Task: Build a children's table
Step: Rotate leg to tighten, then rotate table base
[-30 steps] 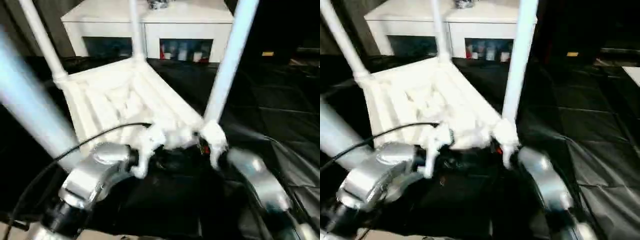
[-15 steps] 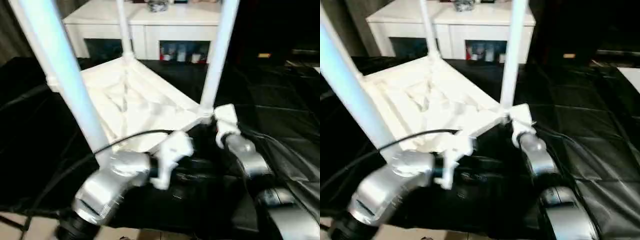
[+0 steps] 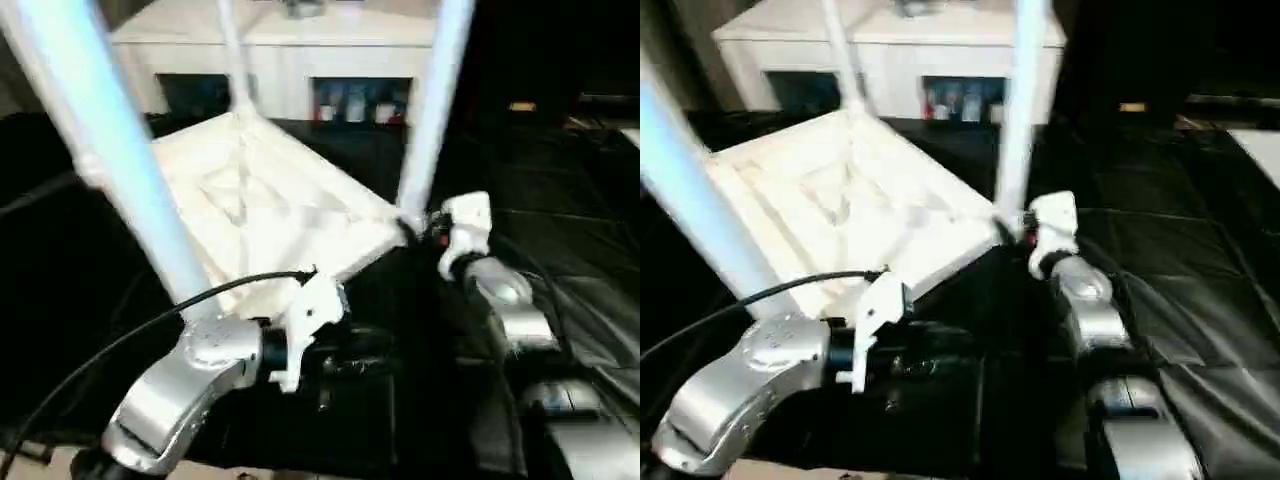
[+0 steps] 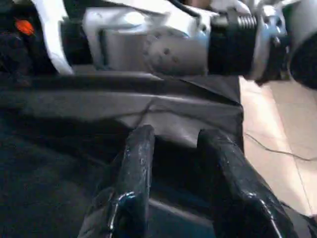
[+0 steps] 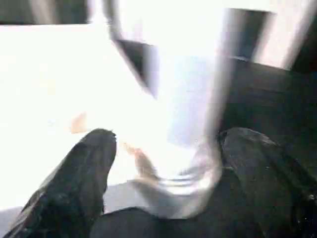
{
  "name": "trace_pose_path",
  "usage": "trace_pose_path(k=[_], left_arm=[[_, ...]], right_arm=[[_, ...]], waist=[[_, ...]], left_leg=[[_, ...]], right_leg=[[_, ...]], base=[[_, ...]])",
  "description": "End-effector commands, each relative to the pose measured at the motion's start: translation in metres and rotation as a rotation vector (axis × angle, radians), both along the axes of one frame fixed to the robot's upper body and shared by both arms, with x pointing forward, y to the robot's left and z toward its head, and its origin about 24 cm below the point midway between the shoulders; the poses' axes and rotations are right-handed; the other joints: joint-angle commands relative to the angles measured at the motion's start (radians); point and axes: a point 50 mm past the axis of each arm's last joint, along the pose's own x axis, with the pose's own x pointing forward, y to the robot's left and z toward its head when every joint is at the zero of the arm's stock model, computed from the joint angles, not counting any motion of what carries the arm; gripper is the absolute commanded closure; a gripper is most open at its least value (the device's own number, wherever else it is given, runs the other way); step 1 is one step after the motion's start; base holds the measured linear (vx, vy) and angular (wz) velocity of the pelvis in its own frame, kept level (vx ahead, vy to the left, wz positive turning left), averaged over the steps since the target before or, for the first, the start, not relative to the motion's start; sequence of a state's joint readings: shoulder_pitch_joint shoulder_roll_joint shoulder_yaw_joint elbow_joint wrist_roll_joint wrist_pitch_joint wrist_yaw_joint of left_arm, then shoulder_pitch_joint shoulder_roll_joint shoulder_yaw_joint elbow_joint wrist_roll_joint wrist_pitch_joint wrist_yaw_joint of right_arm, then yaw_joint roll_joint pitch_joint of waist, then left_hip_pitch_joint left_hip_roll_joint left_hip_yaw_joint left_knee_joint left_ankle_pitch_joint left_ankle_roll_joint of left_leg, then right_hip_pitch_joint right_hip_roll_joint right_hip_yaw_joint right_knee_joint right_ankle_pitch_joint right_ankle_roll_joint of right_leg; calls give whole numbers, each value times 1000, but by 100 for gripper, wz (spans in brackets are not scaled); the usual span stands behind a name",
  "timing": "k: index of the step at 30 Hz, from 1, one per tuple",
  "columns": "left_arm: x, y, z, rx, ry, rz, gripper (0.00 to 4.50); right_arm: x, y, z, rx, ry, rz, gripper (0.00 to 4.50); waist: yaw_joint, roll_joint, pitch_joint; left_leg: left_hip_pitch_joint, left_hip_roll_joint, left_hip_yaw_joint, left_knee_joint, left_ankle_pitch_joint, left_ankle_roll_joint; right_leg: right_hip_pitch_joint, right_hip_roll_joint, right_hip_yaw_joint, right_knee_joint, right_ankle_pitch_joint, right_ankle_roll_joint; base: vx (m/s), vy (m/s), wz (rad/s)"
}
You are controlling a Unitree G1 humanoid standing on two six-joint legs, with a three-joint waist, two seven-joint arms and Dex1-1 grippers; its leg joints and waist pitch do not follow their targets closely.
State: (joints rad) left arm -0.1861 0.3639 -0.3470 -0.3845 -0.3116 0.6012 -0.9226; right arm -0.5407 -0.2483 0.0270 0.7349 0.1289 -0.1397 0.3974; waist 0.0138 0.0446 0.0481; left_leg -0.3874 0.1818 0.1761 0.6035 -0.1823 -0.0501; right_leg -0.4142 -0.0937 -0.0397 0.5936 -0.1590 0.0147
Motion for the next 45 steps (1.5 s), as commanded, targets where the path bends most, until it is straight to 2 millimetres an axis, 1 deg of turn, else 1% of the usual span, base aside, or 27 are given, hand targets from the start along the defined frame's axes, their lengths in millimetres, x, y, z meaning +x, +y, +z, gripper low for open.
trace_pose_path(k=[1, 7, 13, 14, 15, 16, 17, 20, 21, 23, 24, 27, 29, 31, 32, 34, 35, 36, 37, 38, 39, 40, 41, 42, 43, 44, 45], left_arm=[[-5, 9, 5, -21, -33, 14, 285], [-19, 24, 7, -61, -18, 54, 285], [-42, 57, 8, -115, 32, 56, 285], [-45, 67, 6, -98, 43, 55, 285], [-46, 72, 6, -83, 44, 59, 285], [-46, 74, 5, -79, 45, 61, 285], [-46, 83, 4, -67, 53, 73, 285], [-45, 113, 0, -51, 120, 141, 285], [-43, 125, -2, -44, 150, 181, 285], [-39, 148, -6, -20, 163, 263, 285], [-37, 154, -6, -26, 165, 294, 254], [-28, 178, -2, -84, 69, 419, 254], [-27, 186, -1, -82, 31, 442, 249], [-25, 195, 5, -95, -10, 463, 220], [-23, 197, 7, -106, -22, 468, 215], [-19, 195, 10, -128, -43, 461, 200], [-13, 190, 12, -141, -64, 449, 185], [-10, 188, 13, -152, -74, 451, 185], [-9, 188, 13, -156, -75, 450, 170], [-1, 182, 13, -189, -86, 445, 168], [1, 181, 13, -198, -88, 442, 164], [5, 178, 12, -199, -92, 436, 164], [10, 175, 10, -193, -101, 427, 153], [13, 173, 9, -193, -103, 423, 129], [14, 172, 8, -194, -104, 420, 126], [15, 172, 8, -194, -104, 419, 126], [19, 168, 7, -200, -103, 415, 120]], right_arm=[[-9, -5, 6, -21, -16, 67, 59], [-25, -9, 10, -53, 0, 138, 59], [-37, -4, 10, -73, 27, 224, 59], [-39, -3, 10, -70, 33, 243, 59], [-40, -1, 11, -70, 34, 257, 59], [-40, 0, 11, -70, 35, 262, 59], [-42, 2, 12, -66, 37, 285, 59], [-49, 8, 14, -38, 46, 356, 59], [-52, 10, 14, -38, 50, 378, 59], [-56, 11, 13, -38, 56, 397, 59], [-57, 11, 13, -38, 57, 401, 59], [-60, 10, 11, -33, 67, 401, 59], [-61, 9, 10, -37, 72, 400, 59], [-63, 6, 8, -46, 82, 395, 59], [-63, 6, 7, -50, 86, 393, 59], [-64, 4, 6, -53, 91, 386, 59], [-64, 4, 6, -53, 94, 381, 59], [-64, 4, 5, -53, 94, 380, 59], [-65, 5, 5, -52, 94, 380, 59], [-65, 6, 5, -48, 96, 382, 59], [-66, 6, 5, -47, 96, 383, 59], [-66, 6, 5, -51, 96, 381, 59], [-66, 6, 5, -59, 94, 377, 59], [-66, 7, 5, -55, 94, 378, 59], [-66, 7, 5, -53, 94, 380, 59], [-66, 7, 5, -51, 94, 380, 59], [-66, 8, 5, -48, 94, 379, 59]], waist=[[2, -11, -64], [4, -10, -53], [-7, -13, -44], [-13, -13, -40], [-14, -22, -39], [-14, -22, -39], [-12, -13, -37], [-15, -11, -34], [-14, -6, -33], [-16, -8, -30], [-17, -6, -30], [-18, 5, -31], [-20, 2, -28], [-25, 2, -26], [-24, 4, -26], [-28, 8, -17], [-33, 12, -6], [-34, 22, 6], [32, 49, -5], [100, 32, -19], [46, -62, -51], [62, -37, 1], [68, -44, -28], [87, -39, -24], [98, -5, -43], [78, -2, -53], [64, 6, -49]], left_leg=[[15, 31, 0, -73, -232, 69], [18, 32, -4, -86, -353, 24], [20, 26, -11, -88, -453, 1], [15, 27, -15, -92, -469, -1], [18, 26, -16, -92, -489, -5], [18, 26, -16, -92, -489, -5], [27, 28, -19, -92, -513, -16], [23, 25, -22, -96, -536, -23], [34, 24, -22, -95, -566, -33], [37, 23, -24, -97, -590, -34], [36, 23, -27, -99, -601, -38], [36, 27, -34, -110, -632, -45], [42, 27, -33, -111, -665, -47], [35, 29, -39, -119, -685, -49], [39, 30, -39, -121, -698, -51], [54, 32, -37, -128, -767, -57], [60, 35, -33, -143, -827, -58], [53, 44, -20, -176, -875, -60], [-79, 78, 17, -266, -960, -83], [-69, 76, 74, -253, -835, -47], [83, 30, 41, -58, -493, -69], [129, 20, -3, 106, -312, -48], [-14, -22, -89, 86, -26, 17], [-22, -6, -79, 30, -25, -1], [45, 31, -56, -40, -102, -41], [74, 43, -43, -59, -215, -19], [55, 45, -32, -73, -261, -20]], right_leg=[[49, -21, 20, -57, -202, -250], [42, -20, 23, -73, -341, -193], [25, -22, 21, -92, -528, -127], [25, -21, 20, -94, -561, -109], [19, -21, 19, -100, -603, -91], [19, -21, 19, -100, -603, -91], [10, -20, 20, -103, -624, -82], [11, -19, 18, -104, -642, -68], [3, -17, 17, -108, -662, -58], [0, -15, 14, -113, -672, -51], [4, -17, 12, -113, -677, -48], [13, -19, 6, -116, -642, -56], [9, -17, 2, -121, -646, -55], [20, -20, -3, -117, -648, -53], [18, -20, -4, -119, -652, -52], [11, -9, -20, -130, -665, -46], [15, 9, -50, -141, -682, -34], [28, 39, -89, -137, -661, -32], [164, 31, -88, 139, -333, -79], [141, 25, -29, 156, -340, -44], [19, -52, 43, -19, -806, 40], [-81, -193, 87, -191, -1168, -10], [64, -147, 138, -118, -1084, -45], [76, -120, 100, -98, -951, -47], [33, -42, 58, -51, -541, -116], [19, -1, 49, -17, -268, -190], [36, -4, 46, -13, -161, -242]], base=[[0, 0, 0], [0, 0, 0], [0, 0, 0], [0, 0, 0], [0, 0, 0], [0, 0, 0], [0, 0, 0], [0, 0, 0], [0, 0, 0], [0, 0, 0], [0, 0, 0], [0, 0, 0], [0, 0, 0], [0, 0, 0], [0, 0, 0], [-26, 6, -2], [-52, 11, -5], [-76, -7, -2], [-130, -13, 6], [-130, -13, 6], [-38, -105, 5], [42, -130, -13], [42, -130, -13], [50, -21, -14], [-7, -23, 24], [-7, -23, 24], [-89, -31, 33]])
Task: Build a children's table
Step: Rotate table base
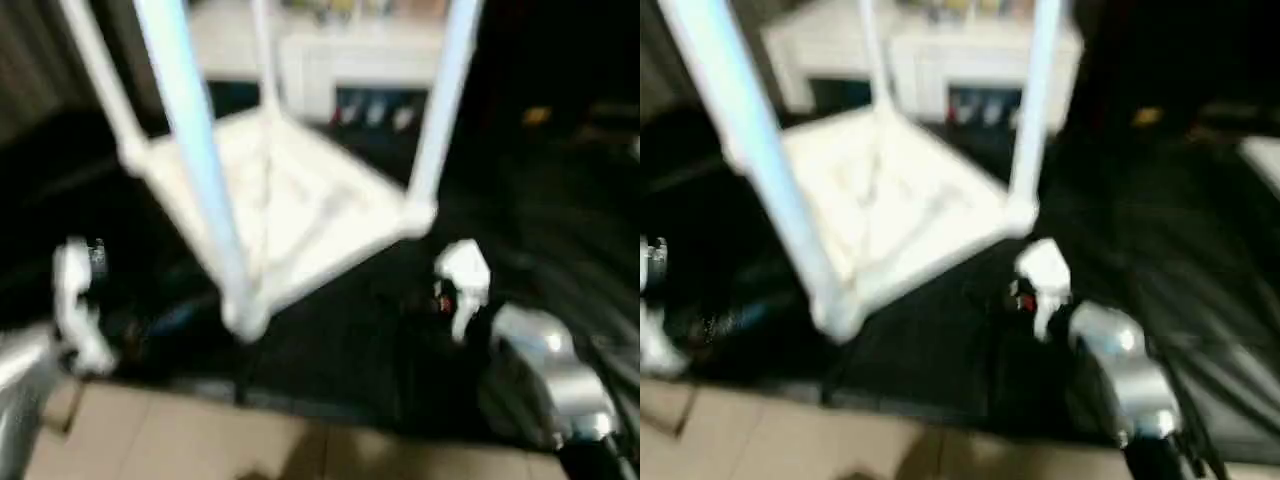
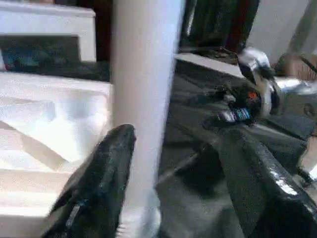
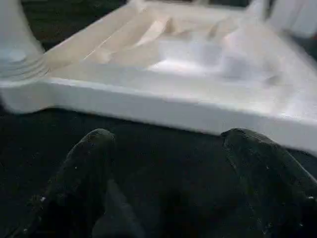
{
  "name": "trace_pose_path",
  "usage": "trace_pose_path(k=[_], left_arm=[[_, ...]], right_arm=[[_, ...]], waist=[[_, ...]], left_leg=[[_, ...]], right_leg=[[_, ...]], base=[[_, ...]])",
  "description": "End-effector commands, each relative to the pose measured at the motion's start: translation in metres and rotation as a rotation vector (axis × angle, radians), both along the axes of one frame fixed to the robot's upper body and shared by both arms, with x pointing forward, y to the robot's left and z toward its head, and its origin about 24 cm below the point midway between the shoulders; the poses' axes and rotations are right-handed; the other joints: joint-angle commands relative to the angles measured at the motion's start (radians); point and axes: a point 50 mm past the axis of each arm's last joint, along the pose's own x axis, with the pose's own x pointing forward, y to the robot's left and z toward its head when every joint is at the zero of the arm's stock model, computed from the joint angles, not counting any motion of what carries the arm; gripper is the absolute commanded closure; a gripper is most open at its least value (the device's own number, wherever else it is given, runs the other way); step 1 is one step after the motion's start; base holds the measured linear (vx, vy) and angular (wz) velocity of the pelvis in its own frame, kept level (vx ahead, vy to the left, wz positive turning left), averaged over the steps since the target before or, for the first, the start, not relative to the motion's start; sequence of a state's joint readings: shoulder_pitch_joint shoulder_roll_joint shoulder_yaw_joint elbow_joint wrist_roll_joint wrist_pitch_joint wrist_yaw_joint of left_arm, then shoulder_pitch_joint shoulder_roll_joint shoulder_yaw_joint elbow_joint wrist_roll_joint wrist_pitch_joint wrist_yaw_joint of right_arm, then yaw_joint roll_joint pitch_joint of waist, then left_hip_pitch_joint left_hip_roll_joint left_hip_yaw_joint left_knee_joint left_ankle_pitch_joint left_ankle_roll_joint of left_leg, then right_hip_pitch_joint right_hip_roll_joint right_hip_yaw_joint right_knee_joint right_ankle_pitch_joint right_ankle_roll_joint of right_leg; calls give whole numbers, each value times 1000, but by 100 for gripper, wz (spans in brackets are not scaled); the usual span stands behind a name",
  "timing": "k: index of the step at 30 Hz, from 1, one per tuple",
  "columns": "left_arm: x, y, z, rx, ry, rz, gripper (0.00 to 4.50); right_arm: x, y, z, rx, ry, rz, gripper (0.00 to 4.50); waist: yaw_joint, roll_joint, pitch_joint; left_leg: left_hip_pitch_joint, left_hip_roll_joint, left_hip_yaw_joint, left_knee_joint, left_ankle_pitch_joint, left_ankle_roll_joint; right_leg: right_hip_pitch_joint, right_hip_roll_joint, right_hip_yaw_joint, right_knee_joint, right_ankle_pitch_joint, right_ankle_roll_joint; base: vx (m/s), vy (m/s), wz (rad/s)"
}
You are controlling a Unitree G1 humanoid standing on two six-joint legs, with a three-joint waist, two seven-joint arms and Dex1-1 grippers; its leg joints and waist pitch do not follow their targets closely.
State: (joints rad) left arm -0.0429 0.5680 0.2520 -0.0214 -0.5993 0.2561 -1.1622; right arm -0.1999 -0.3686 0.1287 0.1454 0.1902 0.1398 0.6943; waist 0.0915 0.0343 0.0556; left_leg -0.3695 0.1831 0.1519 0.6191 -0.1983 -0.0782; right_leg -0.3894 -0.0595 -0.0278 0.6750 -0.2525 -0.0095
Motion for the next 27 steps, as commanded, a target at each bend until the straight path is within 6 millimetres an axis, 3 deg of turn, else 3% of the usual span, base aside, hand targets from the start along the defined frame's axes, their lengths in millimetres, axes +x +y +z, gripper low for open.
trace_pose_path(k=[1, 4, 6, 7, 9, 11, 15, 17, 18, 22, 24, 25, 26, 27], left_arm=[[9, -9, -3, 31, -6, -14, 101], [25, -26, -11, 63, -18, -10, 84], [33, -34, -14, 59, -21, 8, 71], [36, -41, -16, 62, -21, -4, 56], [39, -48, -17, 69, -20, -12, 42], [41, -54, -17, 57, -19, -22, 35], [45, -86, -12, -28, -31, -135, 3], [46, -113, -7, -58, -50, -213, 1], [45, -135, -4, -73, -70, -264, 1], [42, -168, 0, -85, -85, -347, 1], [40, -190, 3, -103, -93, -392, 1], [40, -202, 3, -96, -105, -400, 1], [40, -202, 3, -96, -105, -400, 1], [41, -223, 4, -97, -115, -404, 1]], right_arm=[[2, -1, 7, -7, -26, -5, 59], [3, 2, 7, -8, -30, -16, 59], [3, 4, 6, -12, -29, -36, 59], [5, 3, 4, -27, -28, -66, 59], [7, 2, 1, -45, -23, -106, 59], [11, 0, 0, -54, -21, -155, 59], [27, -10, -3, -85, -40, -395, 59], [38, -13, -5, -88, -30, -505, 59], [44, -9, -8, -89, -21, -529, 59], [52, -1, -12, -97, -3, -539, 59], [56, 6, -13, -78, 16, -531, 59], [57, 9, -13, -65, 23, -523, 59], [57, 9, -13, -65, 23, -523, 59], [60, 14, -12, -33, 36, -504, 59]], waist=[[-18, 18, -55], [-17, 11, -47], [-24, 6, -51], [-27, 5, -52], [-37, 2, -59], [-41, 0, -59], [-48, -1, -63], [-48, 5, -66], [-46, 2, -67], [-42, -1, -71], [-40, -6, -76], [-37, -4, -75], [-40, -7, -75], [-41, -5, -73]], left_leg=[[24, 43, -9, -94, -249, 9], [25, 39, 0, -98, -339, -7], [9, 40, -4, -103, -298, -19], [10, 39, -2, -102, -287, -20], [7, 36, 2, -97, -217, -10], [2, 34, 4, -95, -190, -1], [4, 30, 11, -84, -119, 12], [8, 30, 14, -81, -101, 19], [8, 32, 14, -80, -100, 22], [3, 34, 16, -74, -41, 47], [-1, 33, 17, -67, 4, 75], [-2, 33, 15, -67, 11, 77], [-4, 33, 15, -66, 8, 87], [-3, 32, 17, -66, -4, 95]], right_leg=[[22, -39, 33, -93, -46, -224], [26, -58, 41, -119, -176, -199], [40, -63, 43, -119, -190, -168], [38, -62, 43, -118, -179, -166], [42, -60, 45, -115, -88, -172], [44, -60, 45, -113, -47, -179], [43, -57, 47, -107, 50, -217], [42, -55, 45, -103, 96, -231], [45, -56, 46, -102, 111, -236], [54, -58, 45, -94, 211, -244], [59, -57, 46, -87, 282, -250], [59, -58, 44, -86, 294, -249], [61, -57, 43, -87, 302, -247], [59, -57, 44, -90, 294, -248]], base=[[0, 0, 0], [0, 0, 0], [0, 0, 0], [0, 0, 0], [0, 0, 0], [0, 0, 0], [0, 0, 0], [0, 0, 0], [0, 0, 0], [0, 0, 0], [0, 0, 0], [0, 0, 0], [0, 0, 0], [0, 0, 0]])
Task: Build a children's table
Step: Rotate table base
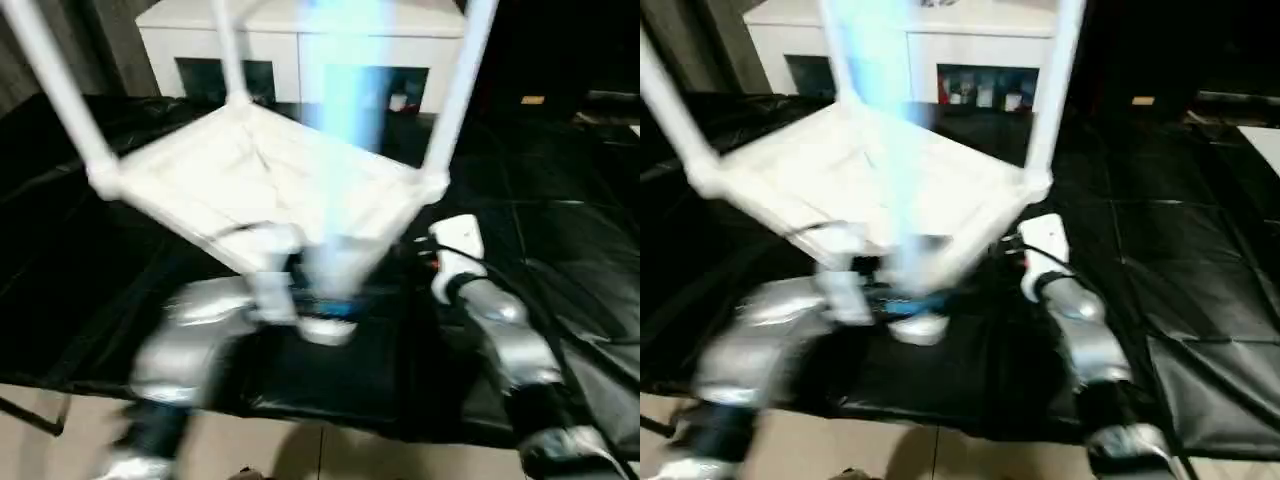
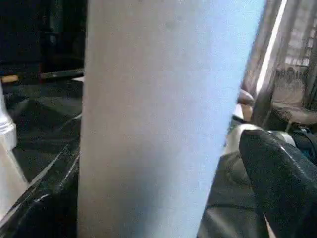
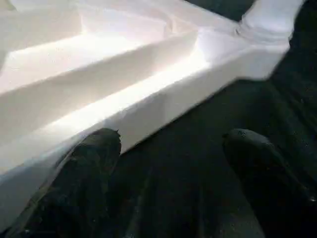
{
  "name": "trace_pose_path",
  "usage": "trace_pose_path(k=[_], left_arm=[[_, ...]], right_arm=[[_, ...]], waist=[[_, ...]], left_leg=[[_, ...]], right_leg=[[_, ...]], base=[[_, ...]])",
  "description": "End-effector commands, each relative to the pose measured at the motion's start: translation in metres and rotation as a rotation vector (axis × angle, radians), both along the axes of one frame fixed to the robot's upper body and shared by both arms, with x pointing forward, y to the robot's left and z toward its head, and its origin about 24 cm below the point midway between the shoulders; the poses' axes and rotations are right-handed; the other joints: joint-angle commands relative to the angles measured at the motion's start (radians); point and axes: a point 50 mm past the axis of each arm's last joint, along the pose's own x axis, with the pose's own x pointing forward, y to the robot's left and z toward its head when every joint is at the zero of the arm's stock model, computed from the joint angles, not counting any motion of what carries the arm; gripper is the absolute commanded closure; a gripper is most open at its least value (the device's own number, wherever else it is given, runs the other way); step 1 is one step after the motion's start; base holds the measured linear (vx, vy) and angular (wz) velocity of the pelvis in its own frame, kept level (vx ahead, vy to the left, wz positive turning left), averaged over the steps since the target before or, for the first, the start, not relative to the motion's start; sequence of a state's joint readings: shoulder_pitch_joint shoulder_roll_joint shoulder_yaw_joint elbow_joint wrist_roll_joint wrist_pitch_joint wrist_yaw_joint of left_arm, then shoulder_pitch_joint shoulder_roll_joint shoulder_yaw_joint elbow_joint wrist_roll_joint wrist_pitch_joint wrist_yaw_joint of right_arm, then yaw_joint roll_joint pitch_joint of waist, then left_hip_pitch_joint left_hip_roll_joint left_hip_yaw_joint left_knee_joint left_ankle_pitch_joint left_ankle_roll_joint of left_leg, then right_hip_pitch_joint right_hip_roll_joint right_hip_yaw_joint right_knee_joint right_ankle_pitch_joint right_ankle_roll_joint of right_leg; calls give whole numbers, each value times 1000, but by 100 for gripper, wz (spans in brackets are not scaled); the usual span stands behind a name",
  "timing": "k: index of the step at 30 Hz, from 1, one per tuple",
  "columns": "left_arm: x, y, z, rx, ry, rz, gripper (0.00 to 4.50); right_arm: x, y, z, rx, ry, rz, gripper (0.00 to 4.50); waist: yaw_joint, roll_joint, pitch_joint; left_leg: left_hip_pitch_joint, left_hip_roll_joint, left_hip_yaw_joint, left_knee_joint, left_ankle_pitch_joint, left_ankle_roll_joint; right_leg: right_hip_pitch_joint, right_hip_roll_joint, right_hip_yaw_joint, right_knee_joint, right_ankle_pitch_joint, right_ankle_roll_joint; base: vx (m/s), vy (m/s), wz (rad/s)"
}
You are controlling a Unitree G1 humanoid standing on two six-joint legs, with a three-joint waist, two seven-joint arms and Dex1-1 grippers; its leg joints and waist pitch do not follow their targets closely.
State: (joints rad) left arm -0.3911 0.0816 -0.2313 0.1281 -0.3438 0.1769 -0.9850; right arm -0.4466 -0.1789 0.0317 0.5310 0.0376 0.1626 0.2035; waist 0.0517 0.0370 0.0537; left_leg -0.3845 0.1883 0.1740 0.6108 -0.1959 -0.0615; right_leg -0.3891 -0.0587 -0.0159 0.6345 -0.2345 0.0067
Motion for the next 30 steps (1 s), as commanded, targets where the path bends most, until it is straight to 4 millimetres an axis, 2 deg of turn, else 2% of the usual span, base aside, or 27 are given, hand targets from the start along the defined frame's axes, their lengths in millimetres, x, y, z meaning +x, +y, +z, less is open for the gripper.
trace_pose_path(k=[1, 2, 3, 4, 6, 7, 9, 11, 12, 13, 15, 21, 22, 23, 24, 26, 27, 29, 30], left_arm=[[-1, -27, 6, 15, -49, -31, 1], [2, -40, 4, 33, -60, -7, 1], [2, -44, 4, 39, -63, 2, 1], [4, -49, 3, 53, -81, 23, 1], [7, -58, 2, 74, -96, 69, 1], [7, -58, 2, 74, -96, 69, 1], [9, -60, -1, 94, -94, 95, 1], [9, -61, -2, 100, -91, 100, 1], [10, -63, -4, 105, -92, 120, 1], [10, -63, -3, 102, -101, 123, 1], [12, -61, -2, 78, -102, 140, 1], [14, -24, 0, 70, -95, 130, 1], [14, -11, -2, 78, -84, 161, 1], [13, 1, -7, 93, -53, 195, 1], [13, 17, -15, 123, -10, 280, 1], [11, 31, -21, 134, 28, 359, 1], [9, 38, -23, 133, 38, 398, 1], [7, 61, -24, 96, 24, 554, 1], [8, 75, -23, 61, 28, 669, 1]], right_arm=[[5, 12, 5, 39, -8, 48, 59], [6, 14, 8, 57, -18, 61, 59], [6, 14, 9, 61, -22, 63, 59], [7, 15, 9, 68, -25, 66, 59], [7, 11, 11, 72, -39, 57, 59], [7, 11, 11, 72, -39, 57, 59], [7, 5, 13, 99, -57, 53, 59], [6, 3, 15, 117, -66, 57, 59], [7, -1, 17, 91, -92, 47, 59], [7, -4, 19, 87, -101, 33, 59], [8, -11, 23, 77, -123, 4, 59], [-1, -39, 37, 16, -180, -27, 59], [-4, -45, 41, 5, -193, -39, 59], [-8, -50, 43, 3, -202, -47, 59], [-14, -53, 46, 0, -211, -53, 59], [-20, -55, 46, -9, -206, -62, 59], [-23, -54, 46, -5, -198, -65, 59], [-35, -47, 45, 18, -186, -53, 59], [-41, -41, 45, 37, -188, -40, 59]], waist=[[-2, -8, -71], [-1, -4, -71], [0, -5, -70], [-1, 0, -70], [-5, -3, -70], [-6, -5, -70], [-9, -1, -71], [-12, -4, -70], [-12, 2, -70], [-14, -2, -70], [-10, -1, -70], [2, 1, -67], [2, 7, -69], [3, 8, -70], [0, 8, -71], [-2, 11, -70], [-5, 15, -68], [-5, 16, -66], [-8, 14, -61]], left_leg=[[12, 27, -5, -57, -7, 79], [15, 30, -7, -58, -27, 75], [15, 31, -8, -60, -40, 74], [16, 32, -9, -60, -46, 73], [13, 31, -10, -60, -49, 72], [13, 31, -9, -59, -52, 73], [9, 30, -11, -59, -51, 81], [10, 31, -10, -58, -63, 96], [11, 33, -11, -58, -61, 97], [11, 33, -9, -56, -60, 102], [12, 33, -9, -56, -53, 110], [14, 37, -9, -59, -61, 108], [15, 32, -8, -57, -63, 106], [15, 34, -8, -58, -63, 102], [14, 34, -9, -58, -54, 103], [13, 34, -11, -60, -62, 102], [16, 34, -9, -62, -93, 93], [18, 36, -11, -66, -127, 79], [16, 38, -12, -71, -162, 66]], right_leg=[[58, -57, 32, -50, 276, -264], [60, -59, 31, -53, 247, -270], [61, -60, 31, -56, 232, -268], [60, -61, 30, -56, 226, -269], [64, -61, 30, -56, 235, -269], [64, -62, 31, -56, 239, -273], [66, -64, 30, -55, 243, -279], [66, -64, 30, -58, 228, -290], [64, -64, 30, -57, 228, -292], [63, -63, 30, -59, 229, -296], [63, -64, 30, -59, 228, -302], [59, -63, 30, -58, 188, -285], [57, -61, 29, -59, 176, -282], [58, -61, 29, -59, 177, -278], [58, -57, 28, -57, 199, -269], [57, -57, 26, -58, 197, -261], [52, -55, 26, -65, 152, -260], [52, -56, 26, -70, 101, -259], [50, -55, 27, -75, 54, -243]], base=[[0, 0, 0], [0, 0, 0], [0, 0, 0], [0, 0, 0], [0, 0, 0], [0, 0, 0], [0, 0, 0], [0, 0, 0], [0, 0, 0], [0, 0, 0], [0, 0, 0], [0, 0, 0], [0, 0, 0], [0, 0, 0], [0, 0, 0], [0, 0, 0], [0, 0, 0], [0, 0, 0], [0, 0, 0]])
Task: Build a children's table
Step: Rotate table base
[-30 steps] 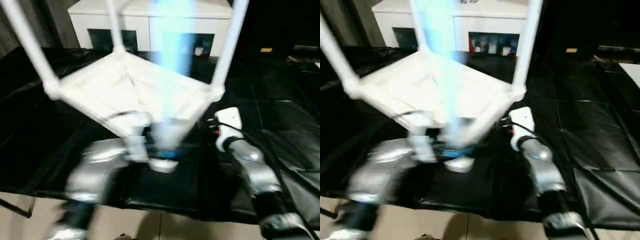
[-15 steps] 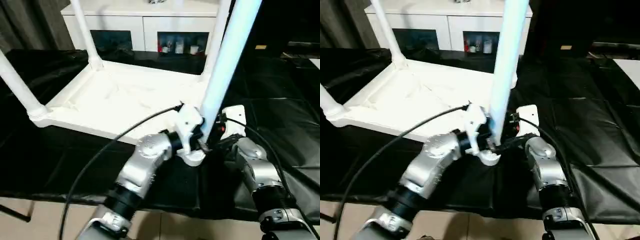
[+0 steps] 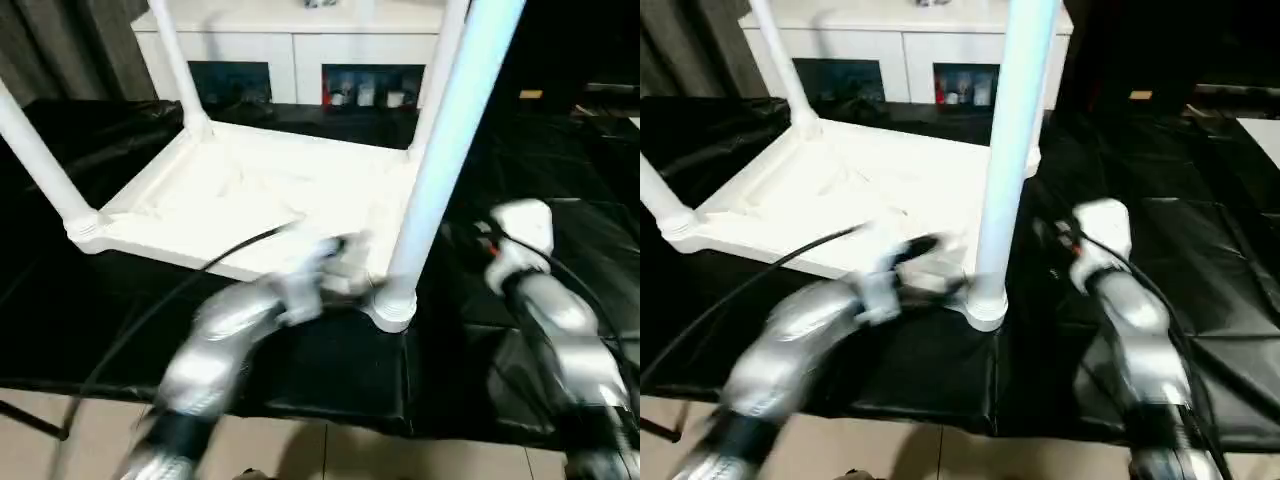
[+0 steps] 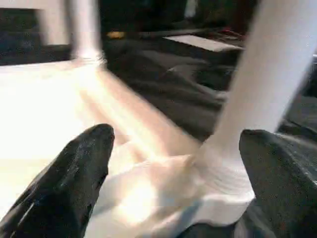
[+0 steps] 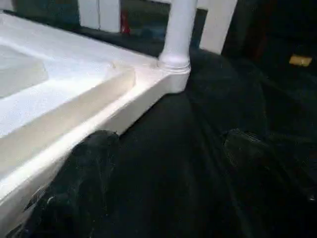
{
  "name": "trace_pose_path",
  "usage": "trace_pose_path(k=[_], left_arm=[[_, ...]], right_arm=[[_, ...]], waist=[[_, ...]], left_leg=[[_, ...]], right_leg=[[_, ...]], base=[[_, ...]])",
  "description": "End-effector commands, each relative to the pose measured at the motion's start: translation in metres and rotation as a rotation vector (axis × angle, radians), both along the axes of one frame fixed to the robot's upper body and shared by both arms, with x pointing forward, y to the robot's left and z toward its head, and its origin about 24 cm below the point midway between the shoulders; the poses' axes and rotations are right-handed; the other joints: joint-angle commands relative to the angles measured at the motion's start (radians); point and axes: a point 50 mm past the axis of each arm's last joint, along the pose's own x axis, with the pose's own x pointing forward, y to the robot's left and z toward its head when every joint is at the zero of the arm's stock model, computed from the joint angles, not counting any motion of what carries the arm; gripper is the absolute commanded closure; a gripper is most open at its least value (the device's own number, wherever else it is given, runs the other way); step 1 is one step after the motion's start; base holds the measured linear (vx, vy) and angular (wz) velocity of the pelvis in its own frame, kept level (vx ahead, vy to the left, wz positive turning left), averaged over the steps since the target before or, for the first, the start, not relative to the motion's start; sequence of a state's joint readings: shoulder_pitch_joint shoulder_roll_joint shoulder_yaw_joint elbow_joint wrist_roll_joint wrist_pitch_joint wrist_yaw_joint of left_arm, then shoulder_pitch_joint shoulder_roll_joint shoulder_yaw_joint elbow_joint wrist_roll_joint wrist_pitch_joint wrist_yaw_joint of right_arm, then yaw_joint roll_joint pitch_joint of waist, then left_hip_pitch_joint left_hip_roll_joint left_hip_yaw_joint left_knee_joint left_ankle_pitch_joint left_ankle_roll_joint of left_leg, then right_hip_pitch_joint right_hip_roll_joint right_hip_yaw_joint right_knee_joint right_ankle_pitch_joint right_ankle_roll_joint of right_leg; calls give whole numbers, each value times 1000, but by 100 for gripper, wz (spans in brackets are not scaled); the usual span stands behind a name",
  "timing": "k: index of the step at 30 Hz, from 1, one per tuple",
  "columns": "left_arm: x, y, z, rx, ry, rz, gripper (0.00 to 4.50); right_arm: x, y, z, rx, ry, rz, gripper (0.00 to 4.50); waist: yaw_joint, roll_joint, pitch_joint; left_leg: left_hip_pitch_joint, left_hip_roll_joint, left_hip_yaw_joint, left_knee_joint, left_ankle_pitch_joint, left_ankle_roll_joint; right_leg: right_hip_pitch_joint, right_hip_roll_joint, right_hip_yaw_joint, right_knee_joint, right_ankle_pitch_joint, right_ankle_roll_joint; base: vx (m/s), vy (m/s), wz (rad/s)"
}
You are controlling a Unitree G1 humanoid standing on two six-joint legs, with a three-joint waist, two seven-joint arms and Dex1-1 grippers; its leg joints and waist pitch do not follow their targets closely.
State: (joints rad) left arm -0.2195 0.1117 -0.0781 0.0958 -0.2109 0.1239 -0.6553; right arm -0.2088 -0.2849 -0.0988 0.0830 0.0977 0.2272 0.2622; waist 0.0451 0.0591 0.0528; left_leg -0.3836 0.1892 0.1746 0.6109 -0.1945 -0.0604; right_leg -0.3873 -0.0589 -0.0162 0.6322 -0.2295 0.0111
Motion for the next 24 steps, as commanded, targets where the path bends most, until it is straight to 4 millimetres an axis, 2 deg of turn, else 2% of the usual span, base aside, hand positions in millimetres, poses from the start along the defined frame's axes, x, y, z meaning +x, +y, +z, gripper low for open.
trace_pose_path(k=[1, 2, 3, 5, 6, 7, 8, 9, 10, 11, 12, 13, 14, 15, 16, 17, 18, 19, 20, 21, 22, 23, 24], left_arm=[[5, 27, 10, -35, -40, 203, 1], [5, 31, 10, -37, -38, 230, 1], [5, 36, 10, -39, -36, 260, 1], [4, 54, 9, -22, -49, 377, 1], [4, 56, 9, -19, -53, 393, 1], [4, 59, 12, -10, -65, 434, 1], [5, 59, 12, 7, -71, 446, 1], [5, 59, 13, 11, -73, 449, 1], [6, 59, 13, 18, -75, 454, 1], [6, 57, 13, 24, -72, 455, 1], [6, 57, 13, 24, -72, 455, 1], [7, 54, 15, 20, -78, 447, 1], [7, 51, 16, 28, -90, 444, 1], [8, 49, 17, 34, -99, 442, 1], [8, 47, 16, 35, -94, 440, 1], [8, 47, 16, 36, -89, 441, 1], [8, 47, 16, 36, -89, 441, 1], [8, 46, 16, 30, -84, 437, 1], [7, 46, 16, 35, -92, 434, 1], [7, 46, 16, 40, -99, 433, 1], [7, 46, 16, 40, -99, 433, 1], [6, 46, 16, 44, -105, 432, 1], [4, 45, 16, 34, -110, 408, 1]], right_arm=[[-8, 16, 7, 42, -23, 45, 59], [-10, 18, 6, 50, -24, 53, 59], [-13, 21, 5, 60, -26, 61, 59], [-23, 37, -4, 120, 2, 112, 59], [-24, 39, -5, 128, 7, 119, 59], [-27, 46, -8, 138, 18, 134, 59], [-26, 49, -9, 143, 23, 141, 59], [-26, 50, -9, 144, 24, 142, 59], [-26, 51, -9, 145, 27, 144, 59], [-25, 53, -9, 148, 29, 144, 59], [-25, 53, -9, 148, 29, 144, 59], [-24, 55, -8, 155, 28, 144, 59], [-22, 56, -8, 140, 21, 143, 59], [-21, 57, -7, 129, 15, 143, 59], [-21, 58, -8, 126, 16, 149, 59], [-20, 58, -8, 125, 18, 153, 59], [-20, 58, -8, 125, 18, 153, 59], [-20, 59, -7, 127, 16, 166, 59], [-20, 59, -6, 122, 10, 179, 59], [-19, 59, -5, 118, 5, 186, 59], [-19, 59, -5, 118, 5, 186, 59], [-19, 60, -5, 115, 2, 191, 59], [-20, 58, -5, 106, 0, 194, 59]], waist=[[-2, -12, -60], [-3, -8, -59], [-5, -16, -57], [-6, -15, -51], [-16, -9, -36], [-21, -11, -32], [-27, -9, -22], [-34, -8, -16], [-41, -7, -9], [-46, -4, -9], [-55, 8, -13], [-64, 8, -13], [-70, 11, -19], [-76, 3, -34], [-72, 4, -40], [-71, -4, -51], [-69, -6, -58], [-69, -6, -58], [-72, -3, -66], [-69, 3, -78], [-67, 9, -84], [-78, 21, -93], [-109, 14, -96]], left_leg=[[17, 37, -12, -72, -170, 62], [17, 36, -13, -75, -180, 53], [16, 34, -12, -77, -193, 49], [27, 35, -12, -85, -288, 24], [51, 30, -15, -96, -478, -7], [68, 27, -15, -96, -547, -13], [95, 18, -16, -93, -620, -12], [115, 14, -16, -91, -666, -13], [134, 8, -22, -90, -717, -16], [134, 8, -25, -94, -720, -13], [121, 17, -40, -118, -730, -8], [120, 16, -40, -122, -728, -5], [111, 14, -44, -128, -695, 2], [92, 4, -36, -126, -591, 24], [87, -1, -29, -123, -530, 40], [69, -13, -19, -112, -403, 71], [63, -25, -13, -99, -299, 106], [63, -25, -13, -99, -299, 106], [61, -31, -16, -87, -192, 156], [63, -39, -22, -79, -98, 197], [75, -39, -29, -78, -46, 228], [136, -16, -65, -77, 88, 332], [246, 40, -138, -56, 237, 484]], right_leg=[[47, -56, 28, -76, 33, -243], [45, -56, 28, -77, 3, -233], [42, -54, 28, -81, -23, -227], [42, -56, 28, -90, -168, -204], [37, -46, 20, -112, -428, -159], [34, -39, 11, -122, -521, -146], [26, -31, 1, -145, -643, -121], [19, -24, -11, -158, -705, -106], [24, -17, -29, -171, -754, -74], [37, -21, -35, -173, -741, -66], [77, -31, -44, -160, -639, -71], [83, -31, -45, -159, -613, -76], [104, -39, -35, -156, -567, -98], [131, -45, -18, -156, -499, -138], [140, -45, -11, -158, -464, -160], [165, -44, 3, -159, -392, -198], [180, -40, 14, -158, -326, -230], [180, -40, 14, -158, -326, -230], [194, -29, 17, -150, -232, -272], [206, -13, 8, -136, -116, -256], [203, -4, 0, -123, -50, -238], [160, 22, -31, -76, 52, -170], [40, 15, -52, -10, 23, -81]], base=[[0, 0, 0], [0, 0, 0], [0, 0, 0], [0, 0, 0], [0, 0, 0], [0, 0, 0], [0, 0, 0], [0, 0, 0], [0, 0, 0], [0, 0, 0], [55, 40, -22], [88, 45, -24], [88, 45, -24], [107, 35, -17], [96, 20, -5], [96, 20, -5], [117, 17, 7], [160, 15, 15], [160, 15, 15], [188, 2, 13], [221, 0, 10], [221, 0, 10], [297, -63, 10]])
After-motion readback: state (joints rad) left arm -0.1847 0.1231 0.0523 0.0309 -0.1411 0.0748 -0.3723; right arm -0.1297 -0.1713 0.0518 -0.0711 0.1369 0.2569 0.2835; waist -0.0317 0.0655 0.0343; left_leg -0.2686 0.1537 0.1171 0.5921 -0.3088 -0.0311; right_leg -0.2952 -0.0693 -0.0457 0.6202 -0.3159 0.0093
